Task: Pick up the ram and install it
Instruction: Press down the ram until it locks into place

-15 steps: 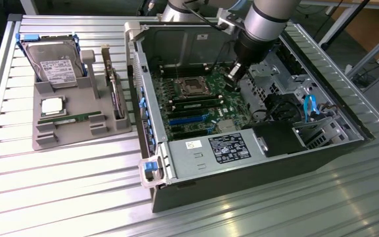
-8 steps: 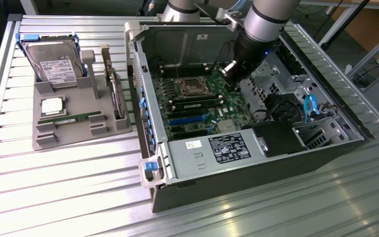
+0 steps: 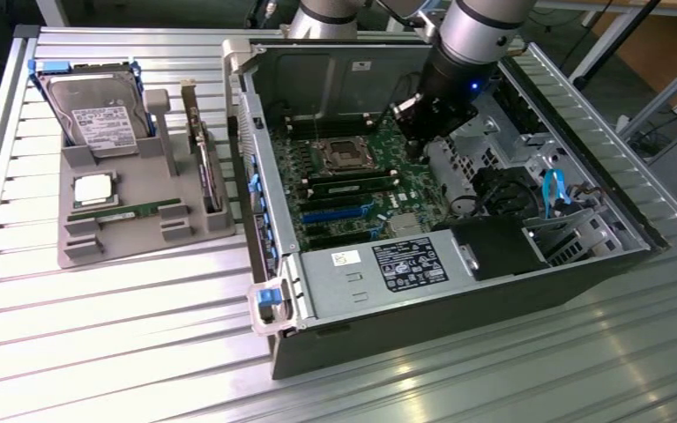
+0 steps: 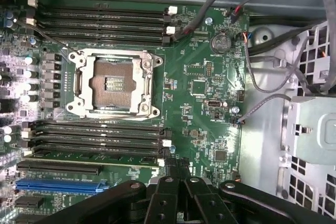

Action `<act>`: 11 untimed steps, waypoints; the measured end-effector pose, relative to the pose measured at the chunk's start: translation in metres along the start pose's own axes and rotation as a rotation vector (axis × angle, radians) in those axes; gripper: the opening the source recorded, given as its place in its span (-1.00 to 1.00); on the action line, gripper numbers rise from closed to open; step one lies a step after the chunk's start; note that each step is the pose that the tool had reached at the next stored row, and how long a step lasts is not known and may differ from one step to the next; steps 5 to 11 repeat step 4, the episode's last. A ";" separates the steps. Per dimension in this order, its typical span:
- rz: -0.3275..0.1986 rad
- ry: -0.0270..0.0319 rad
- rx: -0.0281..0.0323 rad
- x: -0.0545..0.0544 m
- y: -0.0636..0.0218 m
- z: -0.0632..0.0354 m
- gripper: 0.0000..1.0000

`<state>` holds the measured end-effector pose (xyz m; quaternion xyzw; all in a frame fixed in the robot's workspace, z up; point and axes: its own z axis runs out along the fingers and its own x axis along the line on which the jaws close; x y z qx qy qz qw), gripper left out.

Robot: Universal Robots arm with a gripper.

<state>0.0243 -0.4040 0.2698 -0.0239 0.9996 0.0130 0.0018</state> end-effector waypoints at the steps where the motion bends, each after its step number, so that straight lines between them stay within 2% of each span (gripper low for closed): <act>1: 0.011 -0.0003 -0.0002 0.000 0.0000 0.0000 -0.80; 11: 0.011 -0.0003 0.0001 0.000 0.0000 -0.0001 -0.80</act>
